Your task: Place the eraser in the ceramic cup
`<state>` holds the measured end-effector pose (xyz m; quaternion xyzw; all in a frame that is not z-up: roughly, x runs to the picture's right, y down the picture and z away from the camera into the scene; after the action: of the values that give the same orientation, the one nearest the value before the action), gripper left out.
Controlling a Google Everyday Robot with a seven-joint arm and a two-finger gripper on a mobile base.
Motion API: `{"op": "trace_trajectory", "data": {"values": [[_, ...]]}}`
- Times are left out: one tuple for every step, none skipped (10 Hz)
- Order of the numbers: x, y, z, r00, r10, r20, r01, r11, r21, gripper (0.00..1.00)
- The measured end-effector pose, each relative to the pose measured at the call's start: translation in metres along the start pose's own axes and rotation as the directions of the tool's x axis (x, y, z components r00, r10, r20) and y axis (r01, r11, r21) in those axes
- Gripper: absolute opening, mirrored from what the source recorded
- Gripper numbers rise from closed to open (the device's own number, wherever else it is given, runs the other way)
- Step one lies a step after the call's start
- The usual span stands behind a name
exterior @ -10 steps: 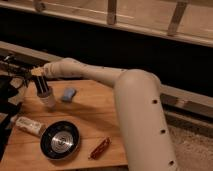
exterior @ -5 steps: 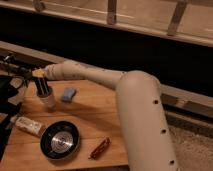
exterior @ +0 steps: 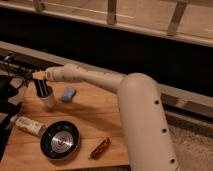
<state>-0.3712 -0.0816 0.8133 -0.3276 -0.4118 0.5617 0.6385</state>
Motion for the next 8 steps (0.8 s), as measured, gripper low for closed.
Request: {"op": "trace_trajectory", "data": {"values": [[0.0006,-0.0053,-0.0014,1.000,0.004,0.006,-0.004,1.000,-0.002,0.62],[0.0008,-0.0067,-0.0011,1.000,0.003,0.006,-0.003,1.000,-0.007,0.62],[0.0020,-0.0068,-0.0001,1.000,0.003,0.004,-0.003,1.000,-0.010,0.62],[0.0025,-0.0051,0.0011,1.000,0.000,0.003,0.000,1.000,-0.013,0.62],[0.0013,-0.0058,-0.0007,1.000,-0.005,0.009,0.005,1.000,-0.010,0.62],[-0.0005,-0.0056,-0.0027,1.000,-0.008,0.016,0.008,1.000,-0.006,0.62],[-0.0020,-0.0046,-0.0042,1.000,-0.012,0.022,0.012,1.000,-0.003,0.62],[-0.0025,-0.0027,-0.0016,1.000,-0.013,0.016,0.013,1.000,-0.007,0.62]]}}
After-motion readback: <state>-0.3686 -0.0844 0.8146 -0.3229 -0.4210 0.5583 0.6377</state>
